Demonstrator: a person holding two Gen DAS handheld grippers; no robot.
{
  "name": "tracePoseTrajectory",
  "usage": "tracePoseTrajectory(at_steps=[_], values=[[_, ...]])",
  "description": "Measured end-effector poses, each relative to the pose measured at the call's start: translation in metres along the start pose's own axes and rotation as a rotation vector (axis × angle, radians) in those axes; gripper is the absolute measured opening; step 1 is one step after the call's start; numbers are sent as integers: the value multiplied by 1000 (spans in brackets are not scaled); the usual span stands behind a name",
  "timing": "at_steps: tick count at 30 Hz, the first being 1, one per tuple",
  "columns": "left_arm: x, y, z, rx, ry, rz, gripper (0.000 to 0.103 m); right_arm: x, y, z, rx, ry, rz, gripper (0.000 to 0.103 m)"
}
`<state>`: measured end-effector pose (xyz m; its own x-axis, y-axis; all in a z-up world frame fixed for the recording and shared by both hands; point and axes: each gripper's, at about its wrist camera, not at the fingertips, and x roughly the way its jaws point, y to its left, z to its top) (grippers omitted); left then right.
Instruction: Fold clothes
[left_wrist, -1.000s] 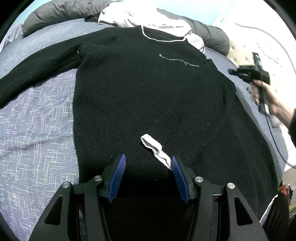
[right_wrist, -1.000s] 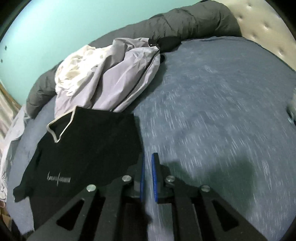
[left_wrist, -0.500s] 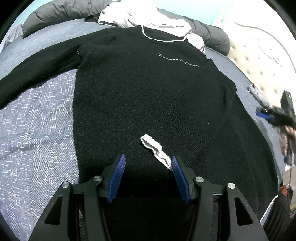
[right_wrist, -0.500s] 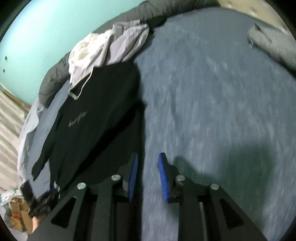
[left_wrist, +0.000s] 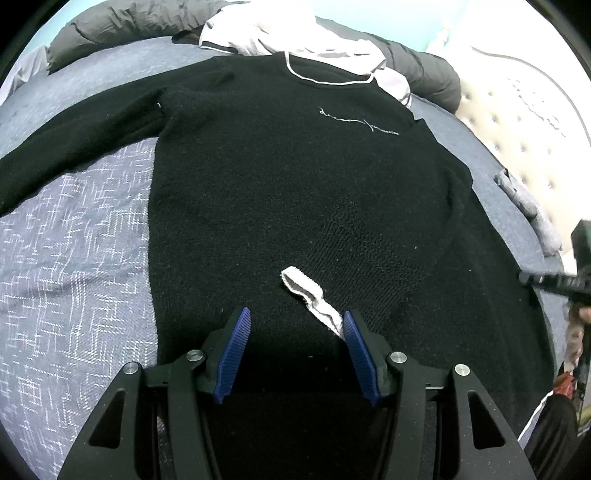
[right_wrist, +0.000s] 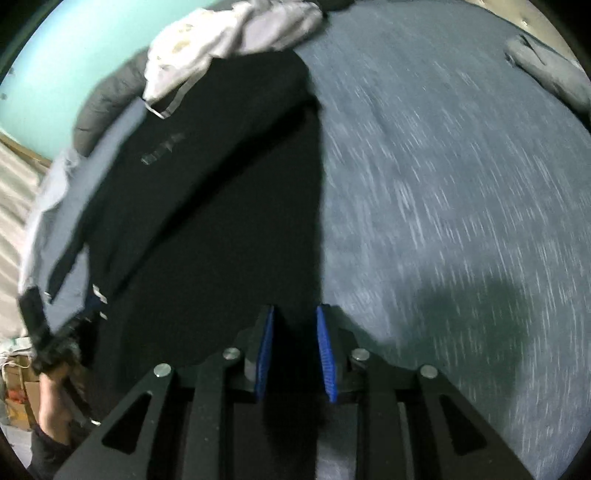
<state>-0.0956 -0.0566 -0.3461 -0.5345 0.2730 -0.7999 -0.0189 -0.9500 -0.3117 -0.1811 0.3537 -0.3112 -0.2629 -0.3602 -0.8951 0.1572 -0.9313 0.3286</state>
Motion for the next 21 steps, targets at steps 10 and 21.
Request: tracePoseTrajectory(at_steps=[10, 21], values=[[-4, 3, -4, -25, -6, -18, 56, -30, -2, -14, 5, -9, -59, 23], [-26, 10, -9, -69, -25, -36, 57, -19, 6, -51, -87, 100, -91, 23]])
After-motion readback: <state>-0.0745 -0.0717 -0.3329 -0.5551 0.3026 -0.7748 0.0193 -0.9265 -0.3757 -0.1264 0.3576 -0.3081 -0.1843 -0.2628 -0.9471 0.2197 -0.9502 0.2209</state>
